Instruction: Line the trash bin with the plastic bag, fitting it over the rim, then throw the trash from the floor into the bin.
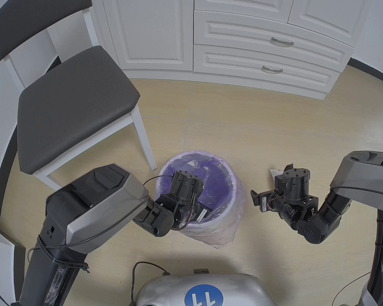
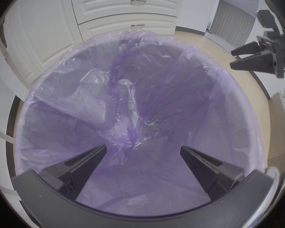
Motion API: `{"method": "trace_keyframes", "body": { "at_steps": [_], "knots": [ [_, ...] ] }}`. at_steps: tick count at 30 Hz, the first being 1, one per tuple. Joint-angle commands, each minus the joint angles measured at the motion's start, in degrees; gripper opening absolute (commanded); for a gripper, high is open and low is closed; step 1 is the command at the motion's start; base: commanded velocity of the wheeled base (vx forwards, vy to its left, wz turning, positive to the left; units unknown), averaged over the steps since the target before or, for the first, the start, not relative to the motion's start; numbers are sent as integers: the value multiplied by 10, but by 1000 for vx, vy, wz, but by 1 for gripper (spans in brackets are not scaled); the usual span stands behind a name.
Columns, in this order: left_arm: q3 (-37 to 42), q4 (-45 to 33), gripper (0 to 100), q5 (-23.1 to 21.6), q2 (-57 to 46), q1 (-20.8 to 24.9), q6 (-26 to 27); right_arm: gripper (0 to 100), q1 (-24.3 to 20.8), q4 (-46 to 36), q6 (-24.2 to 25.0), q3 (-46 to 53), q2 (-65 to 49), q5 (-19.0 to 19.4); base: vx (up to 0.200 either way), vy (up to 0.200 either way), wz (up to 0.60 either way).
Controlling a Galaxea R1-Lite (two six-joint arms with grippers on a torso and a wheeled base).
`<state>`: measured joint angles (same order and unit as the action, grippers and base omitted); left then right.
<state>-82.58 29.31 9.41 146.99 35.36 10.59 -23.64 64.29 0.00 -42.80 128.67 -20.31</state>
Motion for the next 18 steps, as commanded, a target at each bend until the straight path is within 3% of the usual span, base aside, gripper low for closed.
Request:
{"method": "trace_keyframes", "body": {
  "at_steps": [1,13,18],
  "knots": [
    [72,67,100,4,-32,20,0,100,2,0,-1,3,-19,0,0,0,0],
    [40,77,100,29,-33,-6,-2,100,15,2,0,2,-32,0,0,0,0],
    [77,95,100,29,-80,-8,-35,100,2,43,-18,42,-78,0,0,0,0]
  ]
}}
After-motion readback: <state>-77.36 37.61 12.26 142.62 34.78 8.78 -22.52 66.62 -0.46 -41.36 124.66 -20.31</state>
